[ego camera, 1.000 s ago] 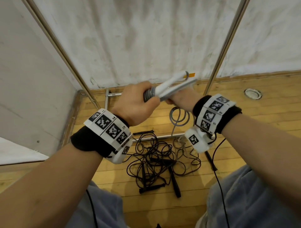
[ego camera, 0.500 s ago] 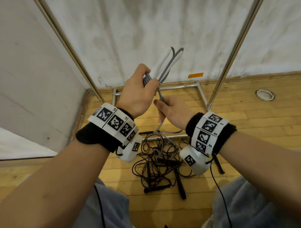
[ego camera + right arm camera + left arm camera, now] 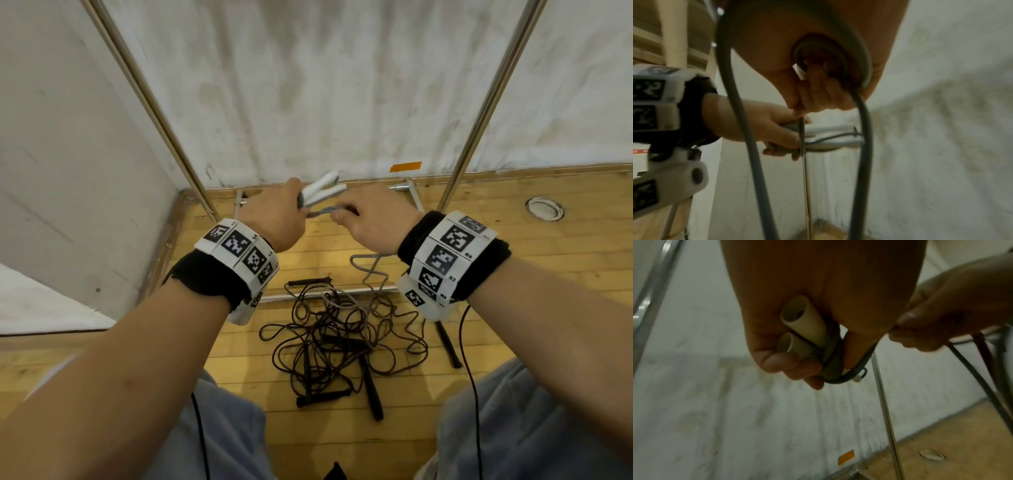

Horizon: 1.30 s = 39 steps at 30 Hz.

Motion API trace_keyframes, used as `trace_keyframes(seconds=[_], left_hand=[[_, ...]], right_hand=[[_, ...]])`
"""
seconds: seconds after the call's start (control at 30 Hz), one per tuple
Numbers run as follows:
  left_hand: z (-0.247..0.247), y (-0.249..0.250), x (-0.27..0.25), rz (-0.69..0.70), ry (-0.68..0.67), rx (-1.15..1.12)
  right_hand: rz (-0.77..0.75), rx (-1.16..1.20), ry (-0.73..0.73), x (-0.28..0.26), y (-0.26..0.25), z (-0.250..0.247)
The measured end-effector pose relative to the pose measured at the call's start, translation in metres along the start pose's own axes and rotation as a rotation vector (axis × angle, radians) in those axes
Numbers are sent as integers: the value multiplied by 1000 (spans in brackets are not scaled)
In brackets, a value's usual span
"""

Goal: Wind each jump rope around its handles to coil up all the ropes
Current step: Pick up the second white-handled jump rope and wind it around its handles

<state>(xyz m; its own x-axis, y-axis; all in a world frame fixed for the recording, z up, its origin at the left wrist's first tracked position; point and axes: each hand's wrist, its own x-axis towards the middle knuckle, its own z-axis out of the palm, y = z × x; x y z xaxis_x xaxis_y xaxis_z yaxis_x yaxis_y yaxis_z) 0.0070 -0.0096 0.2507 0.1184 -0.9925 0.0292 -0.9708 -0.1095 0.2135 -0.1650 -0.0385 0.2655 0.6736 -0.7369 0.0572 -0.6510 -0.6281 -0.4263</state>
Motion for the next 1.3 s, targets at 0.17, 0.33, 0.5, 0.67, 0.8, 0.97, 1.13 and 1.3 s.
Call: trace_keyframes(seconds=[0.17,0.33,0.5,0.67,0.8,0.97,1.13,1.3], left_hand=[[4,17,-11,181,-55,38],[3,24,-16,261,-47,-25],[-9,21,-24,385,-60,-122],[-25,21,-30,441,-56,-208],[-34,25,-33,446,-116,-243],[-37,29,-32,361,-86,-533],[-36,35,-31,215,24,-836],[-37,34,-24,156,84,-972]], right_hand=[[-20,-48,133,-4,9,-21],[-28,-113,137,-10,15,-27],[53,-17,116,-13,24,-31],[125,195,-13,-8,38,-37],[125,269,-26,-7,41,-41],[197,535,-44,-2,41,-27],[235,612,8,-1,25,-3],[148,778,51,6,12,20]])
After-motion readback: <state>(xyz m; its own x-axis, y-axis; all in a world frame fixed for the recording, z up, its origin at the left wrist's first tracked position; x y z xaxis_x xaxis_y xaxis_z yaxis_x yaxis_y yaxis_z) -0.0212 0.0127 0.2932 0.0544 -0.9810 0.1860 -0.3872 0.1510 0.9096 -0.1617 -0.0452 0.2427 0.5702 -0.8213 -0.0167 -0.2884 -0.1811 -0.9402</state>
